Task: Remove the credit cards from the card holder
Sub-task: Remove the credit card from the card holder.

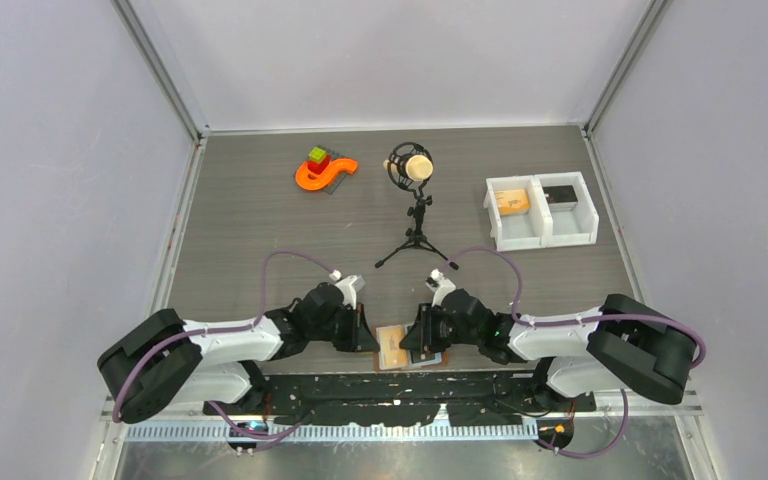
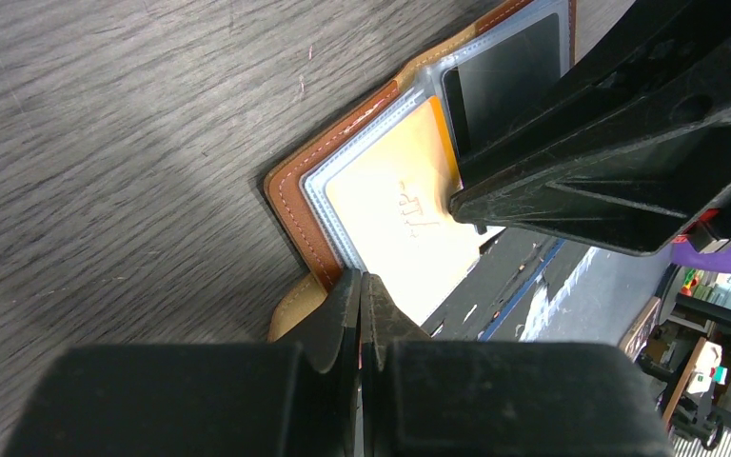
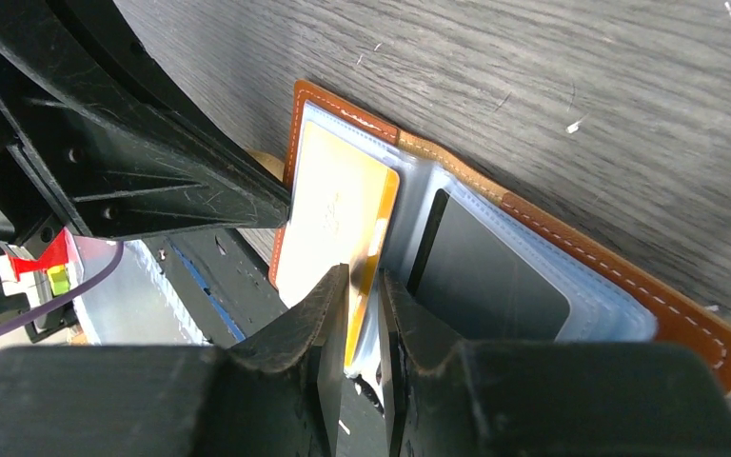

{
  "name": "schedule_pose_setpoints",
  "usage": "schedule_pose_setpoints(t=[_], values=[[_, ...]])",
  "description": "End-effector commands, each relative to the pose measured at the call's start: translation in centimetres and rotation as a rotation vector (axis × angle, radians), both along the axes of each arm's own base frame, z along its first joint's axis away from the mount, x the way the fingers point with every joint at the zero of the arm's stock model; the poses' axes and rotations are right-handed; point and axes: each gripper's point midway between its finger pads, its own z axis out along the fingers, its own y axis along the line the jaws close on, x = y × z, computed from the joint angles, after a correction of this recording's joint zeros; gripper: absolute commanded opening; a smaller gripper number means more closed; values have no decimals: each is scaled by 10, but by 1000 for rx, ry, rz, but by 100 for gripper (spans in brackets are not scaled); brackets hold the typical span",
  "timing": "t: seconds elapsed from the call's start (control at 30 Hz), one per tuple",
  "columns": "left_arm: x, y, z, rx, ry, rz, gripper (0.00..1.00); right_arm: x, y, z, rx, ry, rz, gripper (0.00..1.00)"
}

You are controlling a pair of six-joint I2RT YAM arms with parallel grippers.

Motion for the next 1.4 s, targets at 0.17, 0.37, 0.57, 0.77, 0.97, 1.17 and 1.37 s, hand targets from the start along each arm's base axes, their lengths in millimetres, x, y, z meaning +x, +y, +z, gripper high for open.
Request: schedule_pose_setpoints(t=[0.17, 0.37, 0.57, 0.77, 0.97, 1.17, 1.37], values=[[-3, 7, -12, 50, 11, -1, 0, 5, 11, 16, 66, -25, -6, 10], [-1, 17, -22, 131, 12, 10, 0, 6, 1, 18, 79, -42, -25, 5], [-1, 21, -25, 167, 16, 11, 0, 12, -17, 24, 74, -62, -64, 5], [2, 22, -20, 186, 2, 5, 0, 17, -33, 26, 41, -72, -99, 5], [4, 17, -12, 163, -11, -7, 0, 17, -32, 35, 79, -82, -94, 5], [6, 9, -5, 131, -22, -22, 0, 12, -19, 38, 132, -61, -37, 5], [7, 8, -8, 144, -16, -31, 0, 10, -13, 34, 161, -20, -31, 7]])
